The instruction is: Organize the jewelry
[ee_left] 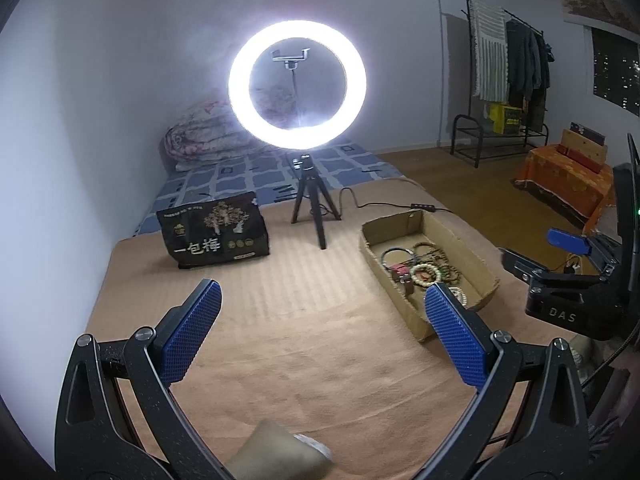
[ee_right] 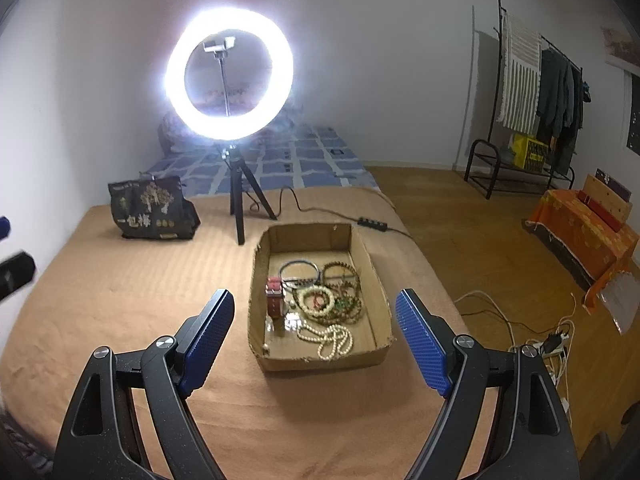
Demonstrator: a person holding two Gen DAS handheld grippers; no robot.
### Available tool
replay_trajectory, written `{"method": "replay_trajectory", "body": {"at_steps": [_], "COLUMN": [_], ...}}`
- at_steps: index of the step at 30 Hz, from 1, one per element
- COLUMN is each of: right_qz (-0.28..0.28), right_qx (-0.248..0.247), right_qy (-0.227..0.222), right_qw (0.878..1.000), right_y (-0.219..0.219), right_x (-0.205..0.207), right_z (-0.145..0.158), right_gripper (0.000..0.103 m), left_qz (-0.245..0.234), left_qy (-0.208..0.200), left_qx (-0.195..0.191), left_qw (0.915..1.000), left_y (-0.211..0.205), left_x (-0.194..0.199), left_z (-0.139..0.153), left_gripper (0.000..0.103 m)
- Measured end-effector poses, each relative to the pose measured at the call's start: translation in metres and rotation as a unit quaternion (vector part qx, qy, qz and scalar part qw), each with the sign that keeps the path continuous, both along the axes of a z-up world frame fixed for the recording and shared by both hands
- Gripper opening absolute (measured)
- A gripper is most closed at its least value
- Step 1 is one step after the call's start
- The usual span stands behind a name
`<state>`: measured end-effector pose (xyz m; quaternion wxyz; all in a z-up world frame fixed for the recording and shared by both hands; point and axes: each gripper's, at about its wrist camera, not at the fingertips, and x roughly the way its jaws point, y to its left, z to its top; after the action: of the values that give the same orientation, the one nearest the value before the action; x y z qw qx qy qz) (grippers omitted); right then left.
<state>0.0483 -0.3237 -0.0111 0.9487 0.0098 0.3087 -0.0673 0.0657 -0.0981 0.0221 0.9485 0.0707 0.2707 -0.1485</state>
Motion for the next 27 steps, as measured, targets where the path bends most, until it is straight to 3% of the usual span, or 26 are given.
{"method": "replay_trajectory", "body": {"at_steps": [8, 12, 17, 27], "right_qz": [-0.038, -0.047, -0.038, -0.016], "right_qx": [0.006, 0.013, -0.004, -0.033], "right_qy": [0.043, 0.053, 0.054, 0.055], "right_qw": [0.998, 0.997, 0.998, 0.998], "right_y": [-0.028, -0.034, -0.023, -0.006], "right_x": [-0.001, 0.000, 0.002, 0.005], "right_z": [-0.024, -0.029, -0.033, -0.033], "right_gripper": [0.083, 0.083, 0.083, 0.083], "left_qz": [0.029, 0.020, 0.019, 0.024], "left_qy": [0.012, 0.027, 0.045, 0.039], "left_qx": [-0.011, -0.039, -0.057, -0.052], "left_qw": [0.9995, 0.9987, 0.9972, 0.9976], "left_y": [0.021, 0.029, 0.032, 0.033], "left_x": [0.006, 0.005, 0.004, 0.002], "left_z": [0.000, 0.003, 0.004, 0.005], "left_gripper": [0.103, 0.103, 0.103, 0.103]}}
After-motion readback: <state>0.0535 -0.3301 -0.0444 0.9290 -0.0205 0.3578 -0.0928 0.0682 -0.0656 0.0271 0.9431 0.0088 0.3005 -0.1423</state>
